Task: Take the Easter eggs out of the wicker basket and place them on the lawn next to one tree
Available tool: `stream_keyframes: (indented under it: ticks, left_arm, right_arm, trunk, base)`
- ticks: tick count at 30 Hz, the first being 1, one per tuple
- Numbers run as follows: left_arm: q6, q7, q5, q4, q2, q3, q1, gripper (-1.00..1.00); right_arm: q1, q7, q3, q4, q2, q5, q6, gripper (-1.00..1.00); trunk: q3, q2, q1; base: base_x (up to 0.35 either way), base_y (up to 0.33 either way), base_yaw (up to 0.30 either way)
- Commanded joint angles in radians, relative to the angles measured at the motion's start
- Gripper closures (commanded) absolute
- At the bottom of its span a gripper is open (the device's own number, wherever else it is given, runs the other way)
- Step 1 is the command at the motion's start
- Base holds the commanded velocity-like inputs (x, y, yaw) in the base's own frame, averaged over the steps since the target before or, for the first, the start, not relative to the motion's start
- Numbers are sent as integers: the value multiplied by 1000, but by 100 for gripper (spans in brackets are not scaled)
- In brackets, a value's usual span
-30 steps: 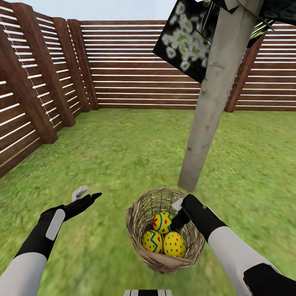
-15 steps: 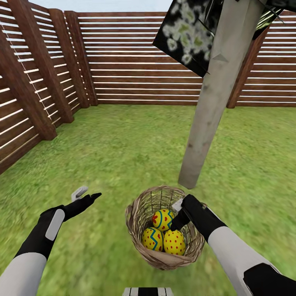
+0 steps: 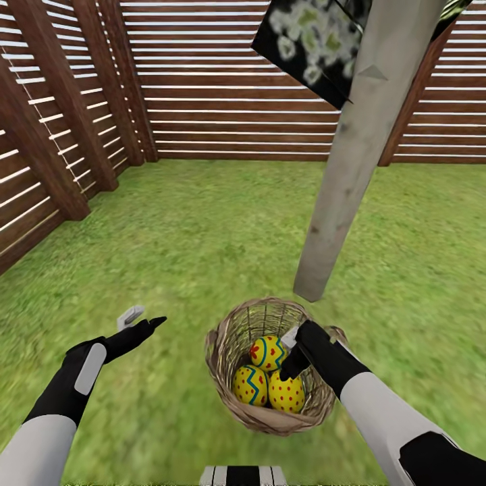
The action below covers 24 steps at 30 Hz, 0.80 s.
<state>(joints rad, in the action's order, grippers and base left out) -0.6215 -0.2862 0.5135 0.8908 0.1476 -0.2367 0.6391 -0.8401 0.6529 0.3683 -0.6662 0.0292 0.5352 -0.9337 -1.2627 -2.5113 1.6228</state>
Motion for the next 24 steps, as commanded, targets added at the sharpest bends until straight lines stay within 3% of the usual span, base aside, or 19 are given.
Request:
stream_keyframes:
  ticks: [1, 24]
  left_arm:
    - [-7, -2, 3, 0, 0, -3, 1, -100]
    - [-7, -2, 3, 0, 0, -3, 1, -100]
  right_arm:
    - [-1, 9, 1, -2, 0, 11, -2, -100]
    - [-1, 7, 1, -10, 0, 11, -2, -100]
  trunk:
    - [-5, -1, 0]
    - [-94, -6, 11]
  base:
    - [0, 0, 0]
    - [0, 0, 0]
